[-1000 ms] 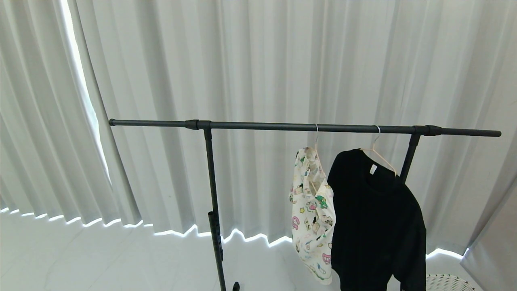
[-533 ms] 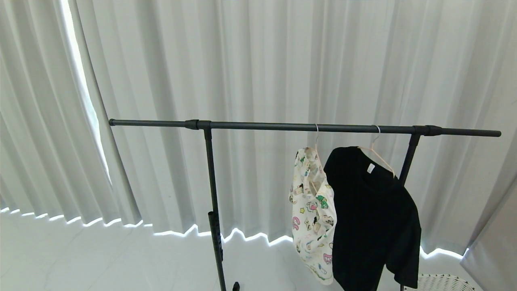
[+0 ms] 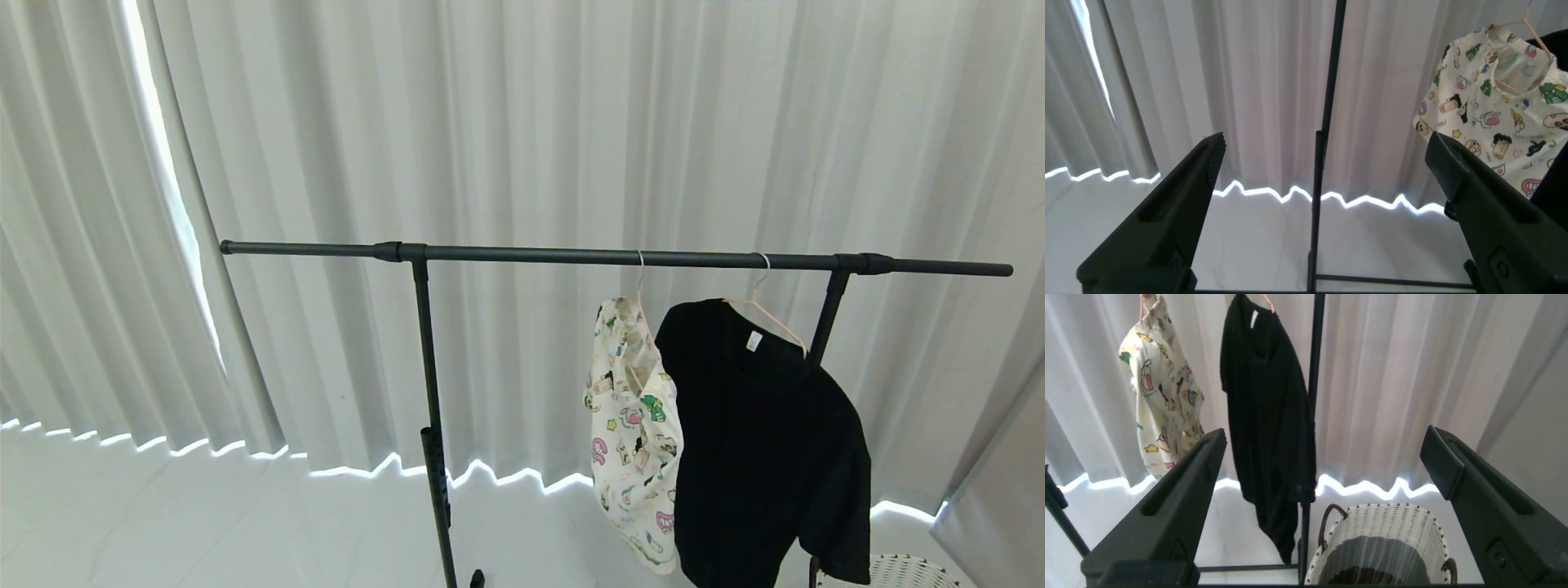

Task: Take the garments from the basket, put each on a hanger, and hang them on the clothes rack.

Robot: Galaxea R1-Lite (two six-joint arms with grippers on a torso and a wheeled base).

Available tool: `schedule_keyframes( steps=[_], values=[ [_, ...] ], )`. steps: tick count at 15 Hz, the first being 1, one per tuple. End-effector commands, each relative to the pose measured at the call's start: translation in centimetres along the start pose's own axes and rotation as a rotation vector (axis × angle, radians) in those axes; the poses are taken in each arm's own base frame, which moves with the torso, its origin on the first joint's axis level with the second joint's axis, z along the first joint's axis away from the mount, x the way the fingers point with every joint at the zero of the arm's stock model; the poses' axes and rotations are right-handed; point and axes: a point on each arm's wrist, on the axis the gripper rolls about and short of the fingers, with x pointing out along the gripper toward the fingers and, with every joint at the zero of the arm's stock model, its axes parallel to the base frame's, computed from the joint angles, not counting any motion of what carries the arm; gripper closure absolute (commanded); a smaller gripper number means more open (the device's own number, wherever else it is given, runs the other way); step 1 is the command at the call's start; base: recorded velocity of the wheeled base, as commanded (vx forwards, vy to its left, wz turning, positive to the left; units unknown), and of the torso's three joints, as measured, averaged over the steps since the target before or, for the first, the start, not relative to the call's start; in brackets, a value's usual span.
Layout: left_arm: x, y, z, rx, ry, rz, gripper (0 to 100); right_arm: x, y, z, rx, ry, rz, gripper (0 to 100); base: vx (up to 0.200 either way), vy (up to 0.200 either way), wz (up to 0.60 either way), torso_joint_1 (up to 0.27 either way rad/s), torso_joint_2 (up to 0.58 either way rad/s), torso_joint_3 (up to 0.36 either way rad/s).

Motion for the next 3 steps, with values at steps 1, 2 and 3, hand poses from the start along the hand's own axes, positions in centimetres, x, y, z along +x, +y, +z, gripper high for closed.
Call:
schedule_keyframes(
  steps=[1,2,3],
  values=[
    [0.0,0.0,0.0,0.0,0.0,0.0,0,0.0,0.0,0.0,0.0,0.0,0.0,0,0.0,0.0,0.0,0.0,0.0,0.0],
    [0.0,0.0,0.0,-0.001,0.0,0.0,0,0.0,0.0,0.0,0.0,0.0,0.0,0,0.0,0.0,0.0,0.0,0.0,0.0],
    [0.0,0.0,0.0,0.0,0.0,0.0,0,0.0,0.0,0.0,0.0,0.0,0.0,0,0.0,0.0,0.0,0.0,0.0,0.0]
  ],
)
